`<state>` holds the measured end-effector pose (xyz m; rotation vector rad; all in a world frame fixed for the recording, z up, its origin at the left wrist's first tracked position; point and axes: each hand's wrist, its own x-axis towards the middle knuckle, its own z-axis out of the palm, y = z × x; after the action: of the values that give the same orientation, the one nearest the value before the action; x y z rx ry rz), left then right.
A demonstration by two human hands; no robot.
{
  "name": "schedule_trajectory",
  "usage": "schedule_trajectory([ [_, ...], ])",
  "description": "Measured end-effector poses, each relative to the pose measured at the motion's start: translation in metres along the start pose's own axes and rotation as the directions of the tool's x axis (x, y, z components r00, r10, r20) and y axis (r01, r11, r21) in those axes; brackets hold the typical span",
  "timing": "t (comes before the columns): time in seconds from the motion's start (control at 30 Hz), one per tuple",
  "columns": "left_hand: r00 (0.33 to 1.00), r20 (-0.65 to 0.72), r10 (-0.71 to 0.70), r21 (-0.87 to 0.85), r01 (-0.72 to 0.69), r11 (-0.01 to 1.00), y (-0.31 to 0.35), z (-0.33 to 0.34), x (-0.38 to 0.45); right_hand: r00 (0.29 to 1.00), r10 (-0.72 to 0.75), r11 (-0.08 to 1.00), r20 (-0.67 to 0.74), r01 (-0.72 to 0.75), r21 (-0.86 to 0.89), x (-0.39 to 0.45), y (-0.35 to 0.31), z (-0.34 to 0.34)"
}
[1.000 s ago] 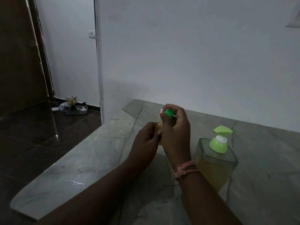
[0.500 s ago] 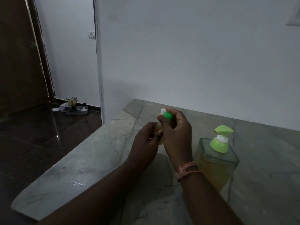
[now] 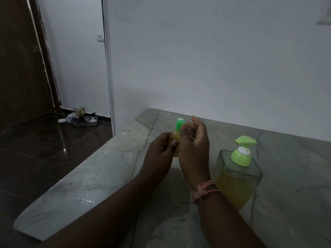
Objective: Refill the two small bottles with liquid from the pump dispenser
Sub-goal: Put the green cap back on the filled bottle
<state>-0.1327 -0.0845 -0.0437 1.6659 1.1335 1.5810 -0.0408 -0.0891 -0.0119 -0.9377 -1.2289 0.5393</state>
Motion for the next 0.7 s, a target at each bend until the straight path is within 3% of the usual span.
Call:
schedule_trajectory([
  [0.17, 0.995, 0.097, 0.008, -0.03, -0.005, 1.0, 0.0004, 0.0014, -0.0027, 0.993, 0.095, 0.991, 0.076, -0.102, 0.089, 0.0002, -0.0047, -0.0014],
  [0.43, 0.997, 0.075, 0.034, 0.044, -0.037, 0.998, -0.0037, 0.0019, -0.0026, 0.991, 0.084, 0.996, -0.102, -0.081, 0.039, 0.0005, -0.0073, -0.0032],
  [0.7, 0.987, 0.16, -0.031, -0.203, 0.063, 0.977, -0.0047, -0.003, 0.0012, 0.975, 0.133, 0.99, 0.177, -0.139, 0.022, -0.0021, -0.0097, -0.0004],
])
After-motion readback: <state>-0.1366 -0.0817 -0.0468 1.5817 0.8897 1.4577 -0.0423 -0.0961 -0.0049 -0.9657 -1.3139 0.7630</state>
